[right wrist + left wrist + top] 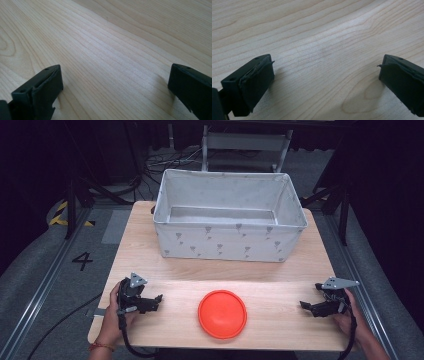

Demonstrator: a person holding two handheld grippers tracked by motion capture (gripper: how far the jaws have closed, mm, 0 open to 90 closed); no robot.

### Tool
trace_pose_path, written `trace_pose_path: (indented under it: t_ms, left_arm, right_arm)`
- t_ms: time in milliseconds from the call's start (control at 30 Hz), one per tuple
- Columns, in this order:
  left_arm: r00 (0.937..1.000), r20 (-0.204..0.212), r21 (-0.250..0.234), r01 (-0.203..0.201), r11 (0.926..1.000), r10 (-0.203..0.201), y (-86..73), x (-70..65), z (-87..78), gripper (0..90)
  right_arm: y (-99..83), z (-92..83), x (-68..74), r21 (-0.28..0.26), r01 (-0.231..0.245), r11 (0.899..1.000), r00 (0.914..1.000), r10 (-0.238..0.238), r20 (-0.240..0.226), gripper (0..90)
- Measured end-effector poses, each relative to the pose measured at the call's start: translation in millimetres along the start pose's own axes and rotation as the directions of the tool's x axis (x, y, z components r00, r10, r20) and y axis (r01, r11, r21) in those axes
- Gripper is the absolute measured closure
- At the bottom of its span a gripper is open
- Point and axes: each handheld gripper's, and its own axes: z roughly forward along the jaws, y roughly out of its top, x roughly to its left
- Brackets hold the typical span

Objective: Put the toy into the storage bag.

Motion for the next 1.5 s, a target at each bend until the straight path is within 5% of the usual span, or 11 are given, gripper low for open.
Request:
trace_pose_path:
  t_ms: [767, 967, 1100, 1367, 1500]
  left_arm:
    - [0.998, 0.043, 0.002, -0.046, 0.9989, 0.046, -7.6, 3.9, -7.0, 0.2]
    - [0.998, 0.044, 0.001, -0.046, 0.9989, 0.046, -7.6, 3.9, -7.0, 0.1]
    - [0.998, 0.043, 0.001, -0.046, 0.999, 0.045, -7.6, 3.9, -7.0, 0.1]
    - [0.9981, 0.044, 0.0, -0.044, 0.999, 0.044, -7.6, 3.8, -7.0, 0.2]
    - [0.998, 0.045, 0.0, -0.045, 0.999, 0.045, -7.7, 3.9, -7.0, 0.2]
  right_arm:
    - [0.0, -1.7, -0.5, 0.013, 0.011, 1.0, 0.9999, -0.011, -0.006, 1.0]
    - [4.2, -6.1, -1.3, 0.004, -0.009, 1.0, 0.9997, 0.009, -0.024, 21.1]
    - [9.7, -9.0, 1.2, -0.007, -0.01, 1.0, 0.999, 0.01, -0.043, 17.6]
    - [43.4, -11.3, 31.3, -0.046, 0.062, 0.997, 0.9909, -0.067, -0.117, 19.8]
    - [58.5, -3.4, 55.5, -0.036, 0.131, 0.991, 0.9766, -0.135, -0.168, 19.9]
